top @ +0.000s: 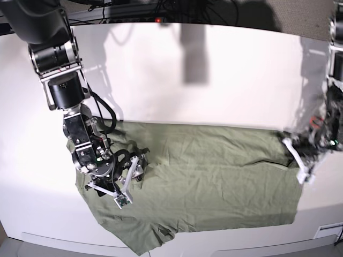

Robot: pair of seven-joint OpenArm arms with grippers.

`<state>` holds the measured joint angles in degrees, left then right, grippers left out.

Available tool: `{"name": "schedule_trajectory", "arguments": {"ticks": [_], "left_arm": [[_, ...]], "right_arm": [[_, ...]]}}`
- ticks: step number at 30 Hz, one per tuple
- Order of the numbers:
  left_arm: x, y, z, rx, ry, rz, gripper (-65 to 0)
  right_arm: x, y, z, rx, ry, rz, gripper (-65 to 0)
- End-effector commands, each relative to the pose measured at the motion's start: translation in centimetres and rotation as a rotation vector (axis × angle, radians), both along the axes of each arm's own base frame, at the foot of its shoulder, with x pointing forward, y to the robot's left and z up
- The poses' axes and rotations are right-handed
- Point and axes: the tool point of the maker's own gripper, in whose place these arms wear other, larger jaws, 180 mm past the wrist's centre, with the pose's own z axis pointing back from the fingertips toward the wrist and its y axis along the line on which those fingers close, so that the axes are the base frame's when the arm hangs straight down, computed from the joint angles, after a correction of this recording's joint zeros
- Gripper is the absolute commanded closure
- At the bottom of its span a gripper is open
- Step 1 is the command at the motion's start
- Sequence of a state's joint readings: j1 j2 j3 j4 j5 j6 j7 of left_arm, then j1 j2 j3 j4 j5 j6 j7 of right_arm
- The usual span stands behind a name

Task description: Fold the T-shirt properly

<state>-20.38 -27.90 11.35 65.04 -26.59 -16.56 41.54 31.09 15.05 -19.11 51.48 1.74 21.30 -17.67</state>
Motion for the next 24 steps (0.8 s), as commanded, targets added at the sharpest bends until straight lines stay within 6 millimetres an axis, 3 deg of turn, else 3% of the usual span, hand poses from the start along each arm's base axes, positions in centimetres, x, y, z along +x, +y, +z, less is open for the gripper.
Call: {"name": "schedule_trajectory", "arguments": {"ticks": [1,6,14,24], "left_arm": [[1.8,0.0,2.2,-0.003,-0.088,-0.004,-14.0],[2.6,-1.3,1.4,0.067,-0.149,-0.037,-13.9],[3.4,0.6,-1.6,0.040,-0.049,0.044,-13.9],[6.4,0.7,1.5,0.031,-0.152,0.046,-13.9]], "right_arm": [[1.8,0.3,2.8,0.019,-0.075,0.002,-41.5],[1.8,0.5,2.7,0.021,-0.071,0.003,-41.5],[1.7,0.4,2.6,0.017,-0.063,0.001,-41.5],[1.8,0.5,2.7,0.021,-0.071,0.003,-41.5]]}}
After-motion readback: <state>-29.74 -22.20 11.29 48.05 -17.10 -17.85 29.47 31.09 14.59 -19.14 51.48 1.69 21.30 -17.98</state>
